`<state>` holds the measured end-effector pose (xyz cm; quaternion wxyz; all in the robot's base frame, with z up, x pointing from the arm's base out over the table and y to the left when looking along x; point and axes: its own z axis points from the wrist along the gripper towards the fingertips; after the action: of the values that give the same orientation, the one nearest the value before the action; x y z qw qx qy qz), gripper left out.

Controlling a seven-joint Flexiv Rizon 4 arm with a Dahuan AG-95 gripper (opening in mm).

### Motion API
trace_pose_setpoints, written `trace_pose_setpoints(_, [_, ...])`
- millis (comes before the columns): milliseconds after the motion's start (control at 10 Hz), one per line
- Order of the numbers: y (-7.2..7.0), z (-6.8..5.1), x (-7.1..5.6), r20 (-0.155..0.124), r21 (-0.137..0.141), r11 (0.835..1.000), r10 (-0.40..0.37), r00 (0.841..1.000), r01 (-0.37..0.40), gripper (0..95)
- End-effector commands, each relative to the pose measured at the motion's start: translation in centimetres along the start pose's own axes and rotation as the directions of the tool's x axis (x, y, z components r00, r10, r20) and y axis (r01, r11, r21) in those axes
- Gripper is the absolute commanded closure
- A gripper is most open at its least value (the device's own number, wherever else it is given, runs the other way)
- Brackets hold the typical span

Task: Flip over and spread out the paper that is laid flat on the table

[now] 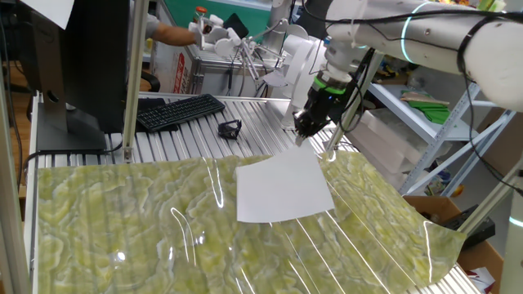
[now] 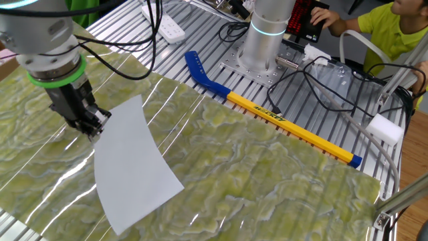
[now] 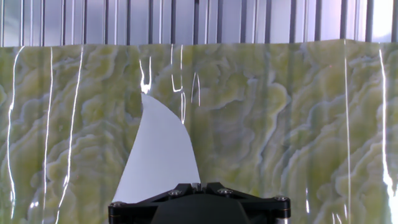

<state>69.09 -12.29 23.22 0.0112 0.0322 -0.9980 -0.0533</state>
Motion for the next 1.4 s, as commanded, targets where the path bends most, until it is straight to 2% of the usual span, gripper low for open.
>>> trace_pose_setpoints(100, [-0.1, -2.1, 0.6, -0.017, -0.003, 1.000, -0.007, 1.000, 0.007, 95.0])
trace_pose_setpoints(200, [0.0, -2.7, 0.8, -0.019, -0.003, 1.000, -0.006, 1.000, 0.006, 95.0])
trace_pose_setpoints(300, [0.4, -4.3, 1.5, -0.026, -0.002, 1.000, -0.002, 1.000, 0.001, 95.0])
trace_pose_setpoints(400, [0.9, -5.2, 2.0, -0.029, -0.002, 1.000, 0.005, 1.000, -0.005, 95.0])
trace_pose_setpoints(700, [3.0, -7.7, 3.9, -0.040, 0.012, 1.000, 0.025, 0.999, -0.025, 95.0])
trace_pose_setpoints(800, [3.3, -8.0, 4.2, -0.040, 0.016, 1.000, 0.027, 0.999, -0.026, 95.0])
trace_pose_setpoints(900, [3.7, -8.5, 4.7, -0.041, 0.034, 0.999, 0.021, 0.999, -0.020, 95.0])
trace_pose_setpoints(1100, [3.6, -8.9, 5.0, -0.038, 0.051, 0.999, 0.005, 0.999, -0.003, 95.0])
trace_pose_setpoints(1200, [3.7, -9.1, 5.2, -0.037, 0.073, 0.997, -0.001, 0.999, 0.004, 95.0])
trace_pose_setpoints(1400, [3.5, -9.6, 4.9, -0.037, 0.083, 0.997, 0.000, 0.999, 0.003, 95.0])
